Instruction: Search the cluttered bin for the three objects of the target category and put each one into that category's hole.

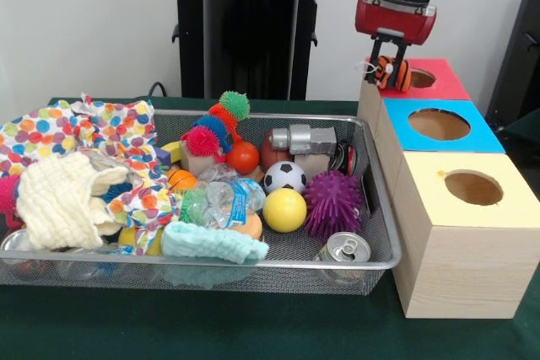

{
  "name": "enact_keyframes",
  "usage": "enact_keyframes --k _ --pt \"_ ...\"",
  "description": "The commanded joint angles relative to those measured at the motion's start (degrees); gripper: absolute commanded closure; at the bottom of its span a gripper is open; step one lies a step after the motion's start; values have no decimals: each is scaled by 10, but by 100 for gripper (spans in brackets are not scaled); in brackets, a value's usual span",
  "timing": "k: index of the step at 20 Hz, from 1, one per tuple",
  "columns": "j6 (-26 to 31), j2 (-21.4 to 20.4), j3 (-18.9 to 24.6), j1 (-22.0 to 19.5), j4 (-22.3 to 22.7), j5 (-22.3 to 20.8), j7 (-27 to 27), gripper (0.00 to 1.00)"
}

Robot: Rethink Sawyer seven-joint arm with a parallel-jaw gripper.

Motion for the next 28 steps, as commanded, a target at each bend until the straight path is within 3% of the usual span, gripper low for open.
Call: enact_keyframes --k 1,22,28 --pt "-28 11 -6 17 29 28 97 100" --pt "-46 22 -9 32 41 55 93 100" --pt "-58 41 -8 30 35 53 92 100"
